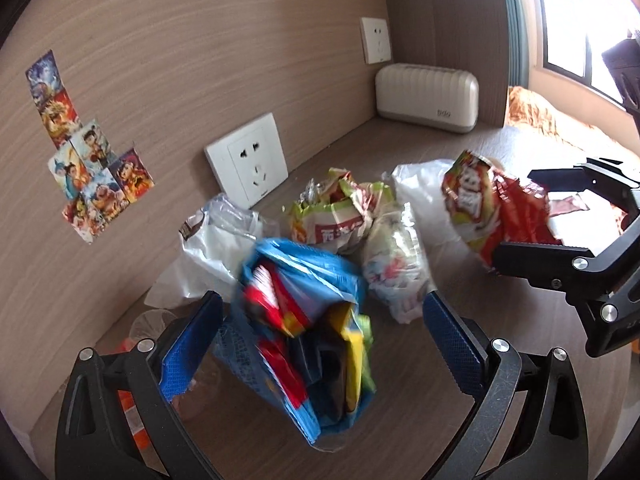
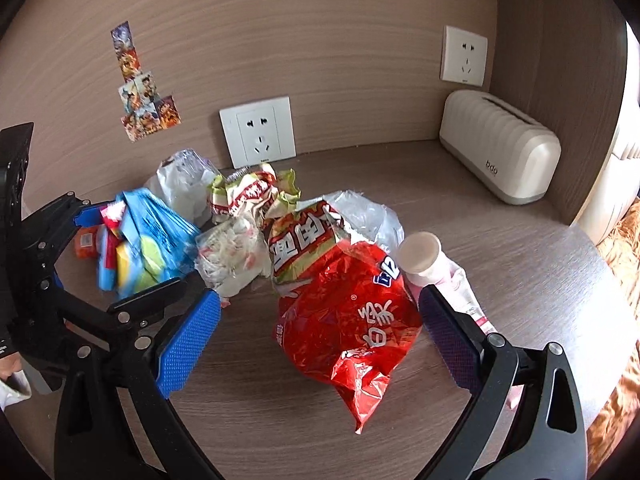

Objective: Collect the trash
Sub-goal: 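Grasp the blue snack bag with the left tool while the right tool grasps the red chip bag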

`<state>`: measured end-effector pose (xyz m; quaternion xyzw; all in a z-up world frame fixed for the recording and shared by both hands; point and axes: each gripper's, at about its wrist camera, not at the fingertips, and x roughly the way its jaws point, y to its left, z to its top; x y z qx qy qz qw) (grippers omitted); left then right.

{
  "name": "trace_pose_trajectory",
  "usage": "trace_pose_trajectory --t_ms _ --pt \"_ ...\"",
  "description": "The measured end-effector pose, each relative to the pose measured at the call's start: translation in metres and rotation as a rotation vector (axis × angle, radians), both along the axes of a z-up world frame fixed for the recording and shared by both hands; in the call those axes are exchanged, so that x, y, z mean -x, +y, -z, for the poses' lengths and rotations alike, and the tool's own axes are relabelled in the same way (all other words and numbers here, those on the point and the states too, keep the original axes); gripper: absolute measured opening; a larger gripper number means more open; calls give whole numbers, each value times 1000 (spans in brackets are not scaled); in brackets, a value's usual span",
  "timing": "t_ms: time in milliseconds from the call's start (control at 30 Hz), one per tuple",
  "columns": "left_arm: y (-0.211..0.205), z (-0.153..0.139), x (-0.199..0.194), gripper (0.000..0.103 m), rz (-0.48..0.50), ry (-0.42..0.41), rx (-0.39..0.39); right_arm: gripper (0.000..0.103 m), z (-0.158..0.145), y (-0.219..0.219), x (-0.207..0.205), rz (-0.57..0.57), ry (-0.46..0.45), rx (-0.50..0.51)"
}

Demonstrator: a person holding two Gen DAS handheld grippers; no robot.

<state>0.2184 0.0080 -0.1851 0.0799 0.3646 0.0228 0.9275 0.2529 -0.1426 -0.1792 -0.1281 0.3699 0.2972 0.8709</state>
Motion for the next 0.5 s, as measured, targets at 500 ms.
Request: trace_pose_trajectory --t_ms 500 --pt "8 -7 0 71 47 -14 48 72 -12 -8 12 15 -20 -10"
